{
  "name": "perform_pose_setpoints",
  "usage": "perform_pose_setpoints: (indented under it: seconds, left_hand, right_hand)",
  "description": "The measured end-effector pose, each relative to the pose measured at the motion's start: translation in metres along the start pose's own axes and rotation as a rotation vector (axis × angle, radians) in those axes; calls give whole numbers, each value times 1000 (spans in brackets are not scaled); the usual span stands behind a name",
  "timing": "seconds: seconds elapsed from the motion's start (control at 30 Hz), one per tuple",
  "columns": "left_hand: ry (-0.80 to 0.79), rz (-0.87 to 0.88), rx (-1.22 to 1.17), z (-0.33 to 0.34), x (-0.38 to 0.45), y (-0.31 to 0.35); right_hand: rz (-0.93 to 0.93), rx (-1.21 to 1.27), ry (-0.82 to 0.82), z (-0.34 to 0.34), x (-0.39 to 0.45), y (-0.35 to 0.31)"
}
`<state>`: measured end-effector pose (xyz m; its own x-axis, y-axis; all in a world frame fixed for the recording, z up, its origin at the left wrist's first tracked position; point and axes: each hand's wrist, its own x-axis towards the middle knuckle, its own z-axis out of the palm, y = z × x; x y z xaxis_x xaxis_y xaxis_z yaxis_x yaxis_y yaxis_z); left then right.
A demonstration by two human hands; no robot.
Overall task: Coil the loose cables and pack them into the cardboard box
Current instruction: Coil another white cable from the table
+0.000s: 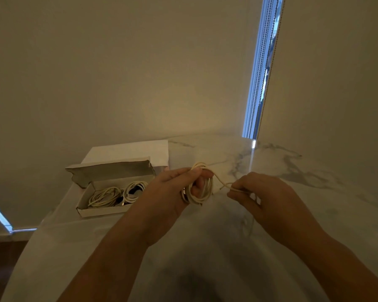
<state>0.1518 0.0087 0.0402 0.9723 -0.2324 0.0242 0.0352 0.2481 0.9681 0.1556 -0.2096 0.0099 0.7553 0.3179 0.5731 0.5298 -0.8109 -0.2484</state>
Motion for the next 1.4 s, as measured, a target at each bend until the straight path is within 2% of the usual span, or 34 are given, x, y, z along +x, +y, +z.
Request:
perform_pose_setpoints:
  seconds: [0.27, 0.43, 0.5, 0.67, 0.87, 1.03, 1.17, 1.4]
  left_hand:
    - [-83, -109, -60, -10, 6, -5]
    - [-275, -191, -352, -16, 10, -4]
    - [-305, -215, -510, -19, 12, -3]
    - [-206, -215, -780, -16, 14, -4]
    - [0, -128, -882, -16, 18, -5]
    - [77, -38, -984, -23, 19, -2]
    - [96, 16, -931, -28, 20, 1]
    - [117, 57, -735, -15, 18, -8]
  right_hand:
    - [54, -46, 32, 1, -1, 5]
    - [71, -66, 22, 2, -2, 4]
    - [78, -75, 15, 3, -2, 7]
    - [61, -57, -35, 6, 0, -2]
    - [67, 21, -80, 9, -1, -13]
    - [32, -35, -165, 12, -5, -12]
    - [8, -9, -232, 13, -5, -11]
    - [-143, -9, -354, 17, -7, -29]
